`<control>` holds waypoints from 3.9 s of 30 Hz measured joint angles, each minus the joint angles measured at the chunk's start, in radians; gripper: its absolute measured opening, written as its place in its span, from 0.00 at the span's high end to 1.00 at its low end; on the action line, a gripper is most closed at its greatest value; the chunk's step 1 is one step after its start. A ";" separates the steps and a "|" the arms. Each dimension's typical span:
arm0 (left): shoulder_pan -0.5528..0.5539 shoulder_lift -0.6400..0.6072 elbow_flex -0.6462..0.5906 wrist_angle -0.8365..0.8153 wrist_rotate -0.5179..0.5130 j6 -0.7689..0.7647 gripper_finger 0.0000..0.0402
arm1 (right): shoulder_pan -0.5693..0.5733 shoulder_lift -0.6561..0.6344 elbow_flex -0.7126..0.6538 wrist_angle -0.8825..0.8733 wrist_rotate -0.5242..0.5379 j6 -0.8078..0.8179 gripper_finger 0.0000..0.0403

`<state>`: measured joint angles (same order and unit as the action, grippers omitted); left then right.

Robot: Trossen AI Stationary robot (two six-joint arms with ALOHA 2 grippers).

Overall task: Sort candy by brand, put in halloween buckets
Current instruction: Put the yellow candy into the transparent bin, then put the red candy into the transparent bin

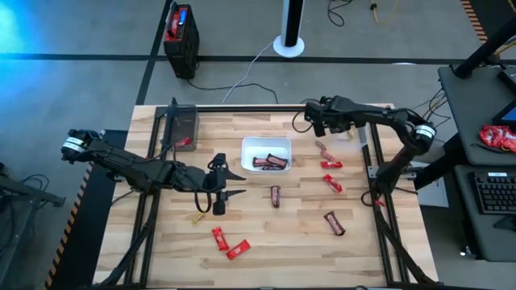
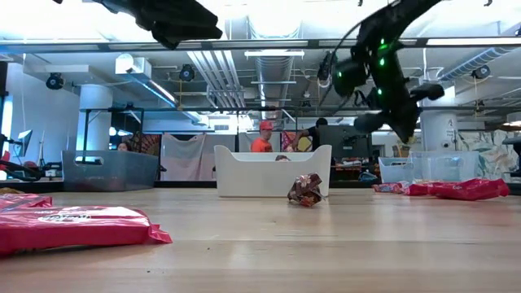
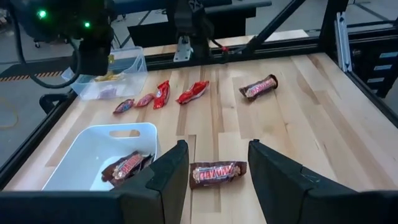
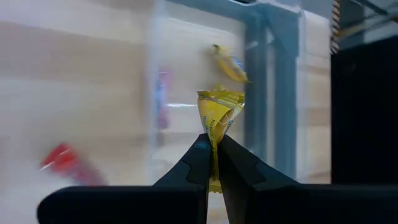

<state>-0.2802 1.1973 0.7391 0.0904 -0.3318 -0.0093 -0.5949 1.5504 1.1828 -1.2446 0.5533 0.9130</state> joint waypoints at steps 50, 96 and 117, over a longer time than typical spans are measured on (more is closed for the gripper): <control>-0.001 -0.396 -0.001 -0.338 -0.089 0.026 0.63 | 0.121 0.073 0.063 0.255 -0.365 -0.995 0.64; -0.001 -0.381 -0.003 -0.375 -0.088 0.022 0.63 | 0.103 0.200 -0.114 0.395 -0.238 -0.827 0.73; -0.001 -0.381 -0.003 -0.375 -0.088 -0.002 0.63 | 0.104 0.001 -0.020 0.321 -0.191 -0.763 0.96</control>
<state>-0.2810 0.8165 0.7364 -0.2844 -0.4202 -0.0113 -0.4912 1.5510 1.1631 -0.9238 0.3626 0.1503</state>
